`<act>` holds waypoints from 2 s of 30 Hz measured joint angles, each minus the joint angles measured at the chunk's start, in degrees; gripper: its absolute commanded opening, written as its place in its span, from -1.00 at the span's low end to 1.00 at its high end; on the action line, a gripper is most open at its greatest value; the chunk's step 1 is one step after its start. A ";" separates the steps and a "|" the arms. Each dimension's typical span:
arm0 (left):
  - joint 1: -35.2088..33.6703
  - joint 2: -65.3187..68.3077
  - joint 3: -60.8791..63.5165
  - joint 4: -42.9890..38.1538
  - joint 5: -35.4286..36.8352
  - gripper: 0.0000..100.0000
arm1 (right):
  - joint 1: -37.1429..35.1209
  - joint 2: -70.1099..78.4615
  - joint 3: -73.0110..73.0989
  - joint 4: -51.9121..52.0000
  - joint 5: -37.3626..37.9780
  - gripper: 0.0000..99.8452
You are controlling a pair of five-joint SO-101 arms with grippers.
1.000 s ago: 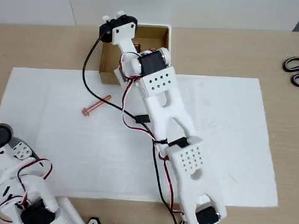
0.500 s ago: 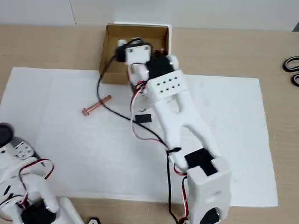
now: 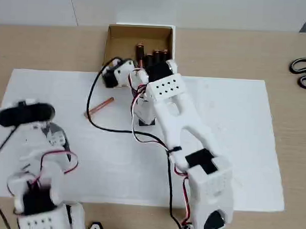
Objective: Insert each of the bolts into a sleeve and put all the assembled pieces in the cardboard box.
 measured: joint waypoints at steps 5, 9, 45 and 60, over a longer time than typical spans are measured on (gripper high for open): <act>0.00 21.63 -16.26 7.74 12.13 -0.98 | 0.00 3.16 0.00 0.00 1.58 -0.60; 0.00 36.57 -30.15 15.30 19.60 -0.98 | -1.32 3.34 0.09 0.00 2.11 -0.60; 14.95 73.14 -62.42 14.15 70.33 -0.83 | 0.70 11.87 0.00 0.79 5.63 -0.99; 11.34 73.32 -77.80 19.60 72.18 -0.83 | 4.22 0.18 0.09 1.32 3.52 -0.99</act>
